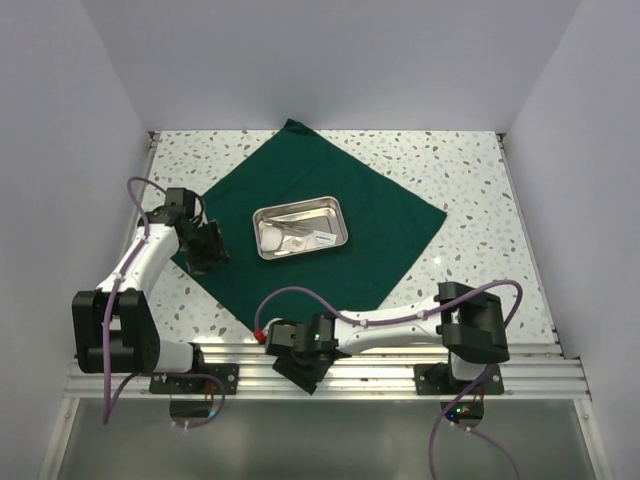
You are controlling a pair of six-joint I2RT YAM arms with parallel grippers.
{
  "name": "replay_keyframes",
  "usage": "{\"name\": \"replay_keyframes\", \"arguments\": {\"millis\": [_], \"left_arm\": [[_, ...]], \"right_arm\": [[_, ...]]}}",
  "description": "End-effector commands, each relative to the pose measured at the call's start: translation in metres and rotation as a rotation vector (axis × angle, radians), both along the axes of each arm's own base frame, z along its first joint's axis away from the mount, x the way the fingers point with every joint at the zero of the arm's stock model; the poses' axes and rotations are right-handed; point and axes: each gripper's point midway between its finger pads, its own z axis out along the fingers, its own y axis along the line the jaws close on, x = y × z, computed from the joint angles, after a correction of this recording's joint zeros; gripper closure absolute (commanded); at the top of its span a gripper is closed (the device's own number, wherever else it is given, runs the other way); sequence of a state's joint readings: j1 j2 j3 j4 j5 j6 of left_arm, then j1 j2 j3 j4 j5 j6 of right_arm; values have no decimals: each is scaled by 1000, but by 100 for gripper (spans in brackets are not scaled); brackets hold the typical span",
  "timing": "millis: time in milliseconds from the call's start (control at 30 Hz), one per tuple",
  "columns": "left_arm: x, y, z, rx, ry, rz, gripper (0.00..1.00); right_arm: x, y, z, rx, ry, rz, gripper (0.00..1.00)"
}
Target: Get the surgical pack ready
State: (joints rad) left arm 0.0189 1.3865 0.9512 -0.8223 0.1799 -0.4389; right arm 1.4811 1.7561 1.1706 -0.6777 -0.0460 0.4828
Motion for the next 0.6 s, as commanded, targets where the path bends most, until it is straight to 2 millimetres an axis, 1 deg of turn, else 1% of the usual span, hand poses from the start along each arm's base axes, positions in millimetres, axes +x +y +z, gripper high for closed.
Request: {"name": "replay_keyframes", "arguments": {"millis": [0, 133, 200, 267, 333, 400, 467, 500, 533, 567], "left_arm": [[-5, -1, 9, -7, -39, -37, 42], [-9, 0, 10, 1, -48, -36, 42], [-12, 0, 9, -1, -46, -32, 42], [-13, -1, 7, -8, -41, -31, 42], [-14, -2, 7, -9, -43, -31, 42], [-12, -1, 10, -3, -50, -31, 42], [-12, 0, 10, 2, -51, -34, 42], [-13, 0, 10, 3, -48, -37, 42], [-13, 1, 9, 4, -47, -36, 42], [-12, 0, 10, 3, -49, -38, 42]], "right_arm": [[12, 18, 6, 40, -97, -45, 44], [11, 10, -6, 6, -113, -40, 44], [11, 9, -10, -5, -138, -24, 45], [11, 9, -15, -16, -150, -13, 47], [12, 7, -21, -38, -154, -7, 53], [13, -3, -27, -76, -165, -12, 55], [12, -8, -27, -76, -169, -14, 55], [16, -17, -28, -104, -187, -28, 59], [18, -17, -29, -106, -198, -34, 61], [19, -24, -30, -130, -205, -33, 62]]}}
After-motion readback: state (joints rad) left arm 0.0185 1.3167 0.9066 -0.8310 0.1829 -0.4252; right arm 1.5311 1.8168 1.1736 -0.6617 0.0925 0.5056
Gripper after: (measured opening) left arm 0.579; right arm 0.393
